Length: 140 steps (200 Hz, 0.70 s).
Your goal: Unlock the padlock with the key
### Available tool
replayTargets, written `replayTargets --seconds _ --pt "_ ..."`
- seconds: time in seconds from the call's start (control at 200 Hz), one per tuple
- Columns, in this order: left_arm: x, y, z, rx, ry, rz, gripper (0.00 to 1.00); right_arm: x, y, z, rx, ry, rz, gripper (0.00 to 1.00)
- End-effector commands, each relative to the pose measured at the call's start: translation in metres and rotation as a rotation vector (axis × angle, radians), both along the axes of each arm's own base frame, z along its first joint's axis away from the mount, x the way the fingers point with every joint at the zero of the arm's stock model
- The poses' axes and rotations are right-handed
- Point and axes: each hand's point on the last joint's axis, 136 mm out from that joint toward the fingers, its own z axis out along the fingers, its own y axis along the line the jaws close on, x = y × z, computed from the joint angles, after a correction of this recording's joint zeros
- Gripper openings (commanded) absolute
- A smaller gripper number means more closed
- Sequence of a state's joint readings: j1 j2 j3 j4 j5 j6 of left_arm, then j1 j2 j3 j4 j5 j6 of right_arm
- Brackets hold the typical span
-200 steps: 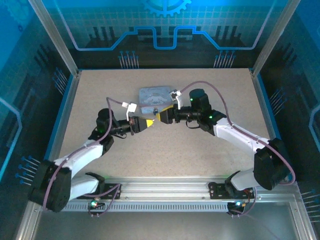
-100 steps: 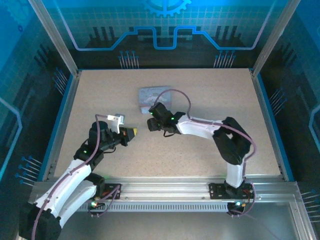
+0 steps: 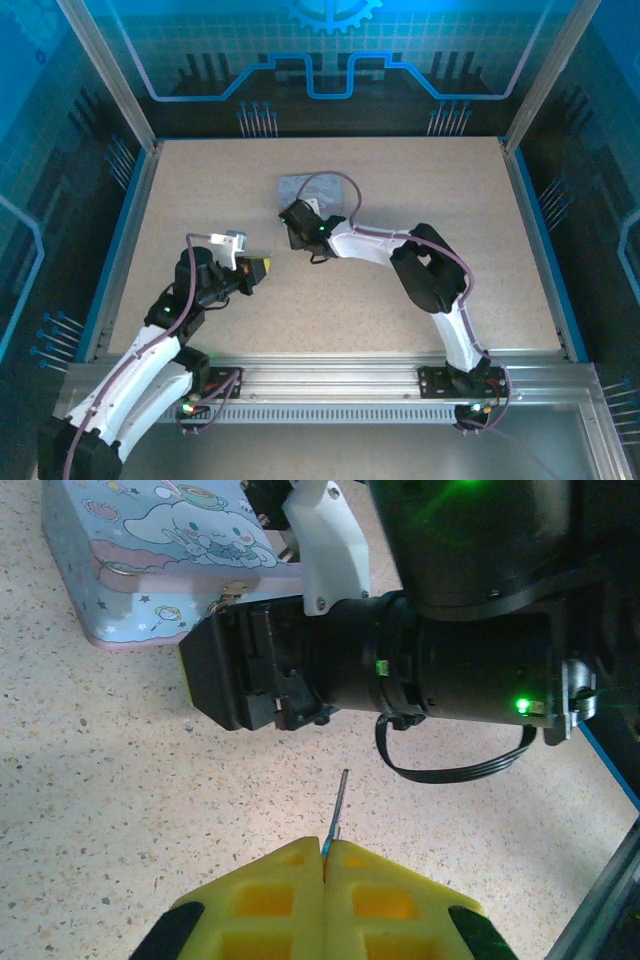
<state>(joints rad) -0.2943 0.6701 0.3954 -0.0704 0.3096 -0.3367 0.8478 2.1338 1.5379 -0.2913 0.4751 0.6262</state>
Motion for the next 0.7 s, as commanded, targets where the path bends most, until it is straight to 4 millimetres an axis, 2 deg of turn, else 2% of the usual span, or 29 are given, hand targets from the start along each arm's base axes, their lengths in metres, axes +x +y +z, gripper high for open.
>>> replayTargets --seconds 0.0,0.29,0.48,0.695 --pt "-0.001 0.002 -0.003 0.011 -0.015 -0.002 0.0 0.011 -0.013 -0.008 -0.042 -0.002 -0.068 0.56" --pt "-0.002 0.001 -0.003 0.01 -0.024 -0.012 0.0 0.032 -0.018 -0.013 -0.042 -0.018 -0.078 0.51" --pt "-0.002 -0.002 -0.001 -0.002 -0.033 -0.026 0.0 0.04 -0.015 -0.021 -0.028 -0.03 -0.097 0.49" --pt "-0.003 -0.003 -0.002 -0.004 -0.034 -0.034 0.0 0.052 -0.007 -0.018 -0.012 -0.061 -0.102 0.47"
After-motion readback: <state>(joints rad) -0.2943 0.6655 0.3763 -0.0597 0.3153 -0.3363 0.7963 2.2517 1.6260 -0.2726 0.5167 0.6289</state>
